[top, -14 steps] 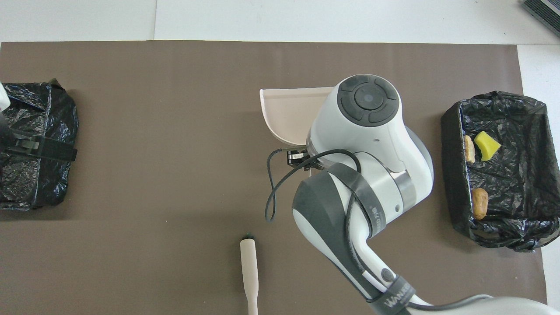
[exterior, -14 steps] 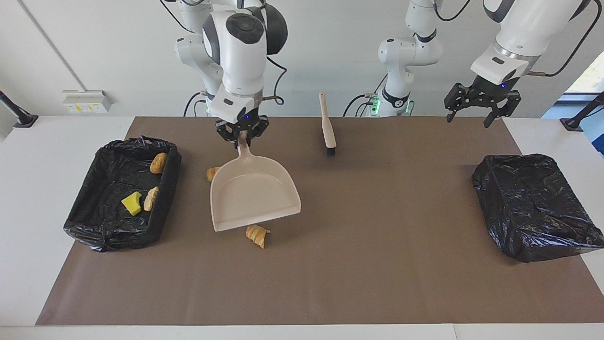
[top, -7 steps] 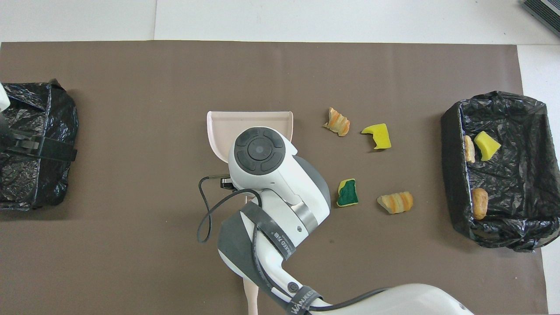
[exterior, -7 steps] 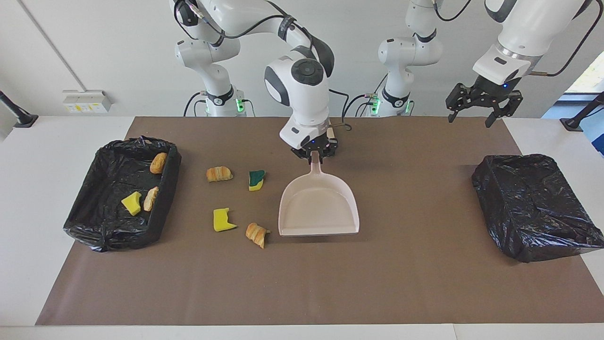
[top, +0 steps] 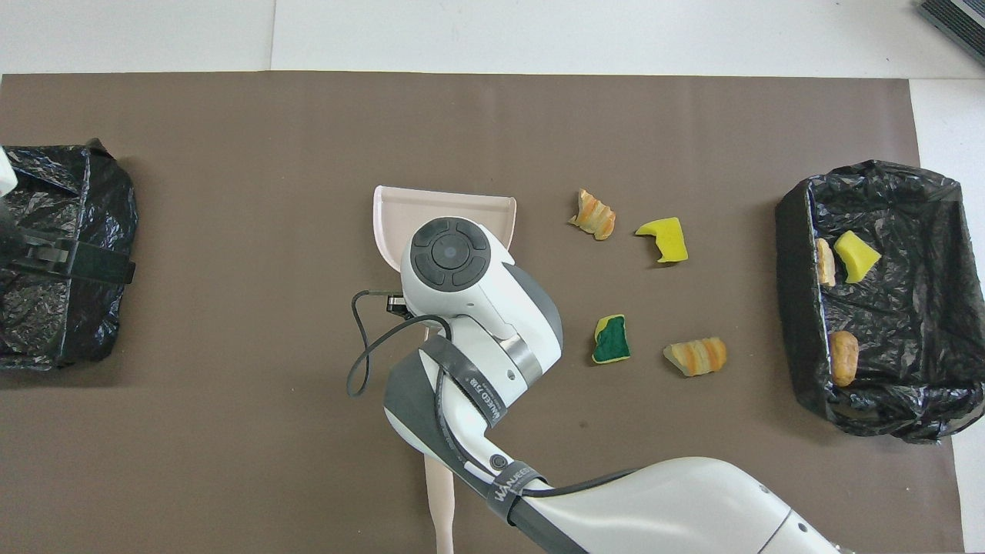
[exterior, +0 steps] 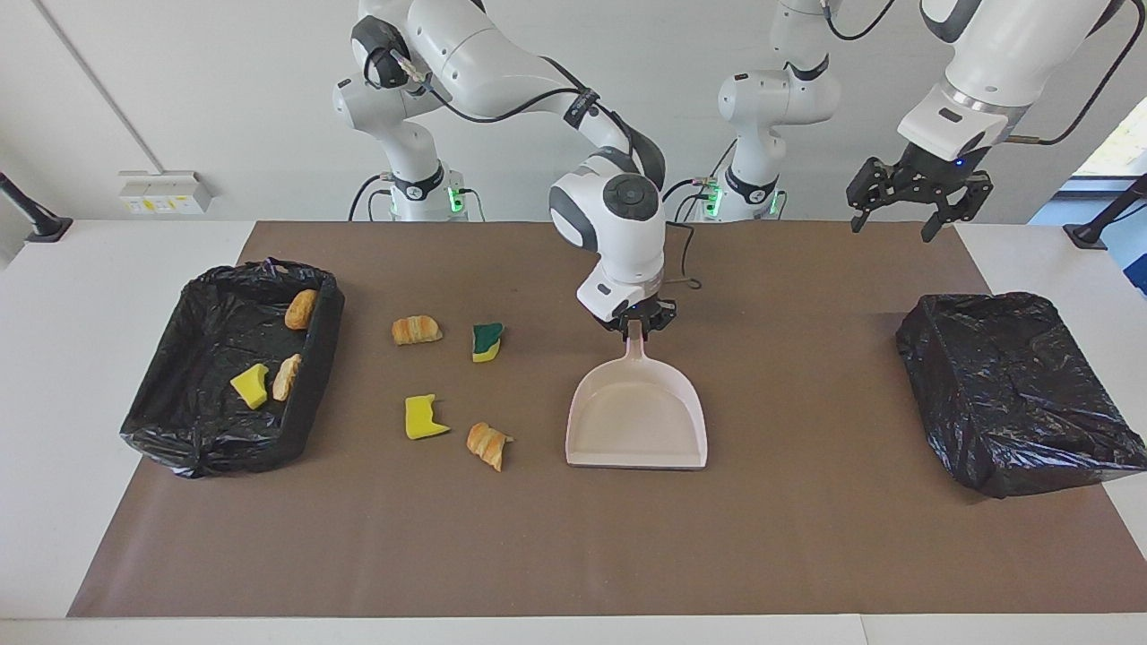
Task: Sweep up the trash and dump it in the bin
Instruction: 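Bring the empty dustpan back and set it on the mat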
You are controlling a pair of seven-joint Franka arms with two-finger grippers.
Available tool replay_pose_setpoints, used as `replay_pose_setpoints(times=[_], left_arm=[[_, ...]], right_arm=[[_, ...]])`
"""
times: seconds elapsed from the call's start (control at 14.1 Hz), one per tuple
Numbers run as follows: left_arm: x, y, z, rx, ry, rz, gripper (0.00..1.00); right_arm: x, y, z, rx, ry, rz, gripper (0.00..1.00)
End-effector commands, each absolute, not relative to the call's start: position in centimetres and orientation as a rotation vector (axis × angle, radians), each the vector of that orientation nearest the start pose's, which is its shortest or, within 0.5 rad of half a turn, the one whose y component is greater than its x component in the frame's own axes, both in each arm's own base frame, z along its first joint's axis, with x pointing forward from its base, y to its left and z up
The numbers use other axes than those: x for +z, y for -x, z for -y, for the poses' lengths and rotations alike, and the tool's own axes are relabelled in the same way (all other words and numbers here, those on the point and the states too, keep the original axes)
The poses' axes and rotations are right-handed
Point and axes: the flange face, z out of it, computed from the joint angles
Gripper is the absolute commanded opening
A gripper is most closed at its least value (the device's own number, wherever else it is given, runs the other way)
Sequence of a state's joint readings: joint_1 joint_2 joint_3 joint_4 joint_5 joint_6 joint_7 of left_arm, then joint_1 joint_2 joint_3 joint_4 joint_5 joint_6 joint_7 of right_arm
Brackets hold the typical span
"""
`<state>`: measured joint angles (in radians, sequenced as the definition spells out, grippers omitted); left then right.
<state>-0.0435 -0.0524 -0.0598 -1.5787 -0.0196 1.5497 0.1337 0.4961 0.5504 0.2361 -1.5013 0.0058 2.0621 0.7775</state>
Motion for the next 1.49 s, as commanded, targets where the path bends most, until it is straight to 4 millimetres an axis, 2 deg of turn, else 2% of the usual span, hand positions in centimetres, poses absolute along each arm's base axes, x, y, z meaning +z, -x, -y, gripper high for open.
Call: replay_pose_setpoints(times=[0.0,0.07,0.14,0.21,0.36,0.57,0.71,0.85,0.92,1.21,1.35,1.42], left_arm=[[65.4,-53.2,5.5,-0.034,3.118,-0.377,1.0],[65.4,-53.2,5.5,-0.034,3.118,-0.377,1.0],[65.4,-53.2,5.5,-0.034,3.118,-0.377,1.0],[65.4,-53.2,5.5,-0.034,3.118,-0.375,1.0],[65.5,-53.1,5.5,-0.036,3.118,-0.377,1.0],[65.5,-53.1,5.5,-0.036,3.118,-0.377,1.0],[65.5,-53.1,5.5,-0.036,3.118,-0.377,1.0],[65.5,-53.1,5.5,-0.036,3.118,-0.377,1.0],[65.5,-53.2,5.5,-0.038,3.118,-0.377,1.0],[65.5,-53.2,5.5,-0.038,3.118,-0.377,1.0],[65.5,-53.2,5.5,-0.038,3.118,-0.377,1.0],[65.5,-53.2,5.5,-0.038,3.119,-0.37,1.0]], right_arm=[[36.0,-54.3,-45.5,0.051,3.041,-0.138,0.0],[36.1,-54.2,-45.5,0.041,3.052,-0.122,0.01],[36.0,-54.2,-45.3,0.042,3.069,-0.108,0.29],[35.9,-54.1,-45.1,0.038,3.104,-0.084,0.99],[36.9,-53.6,-44.9,0.051,3.131,-0.071,1.0],[40.5,-52.2,-44.7,0.061,3.132,-0.082,1.0],[43.2,-48.7,-45.1,0.152,3.132,-0.064,1.0],[44.4,-43.6,-44.9,0.19,3.168,0.014,1.0],[43.9,-40.1,-45.4,0.218,3.188,0.069,1.0],[42.2,-30.6,-45.0,0.381,3.151,0.109,1.0],[39.7,-25.7,-44.6,0.378,3.151,0.162,1.0],[38.3,-24.1,-44.3,0.36,3.14,0.166,1.0]])
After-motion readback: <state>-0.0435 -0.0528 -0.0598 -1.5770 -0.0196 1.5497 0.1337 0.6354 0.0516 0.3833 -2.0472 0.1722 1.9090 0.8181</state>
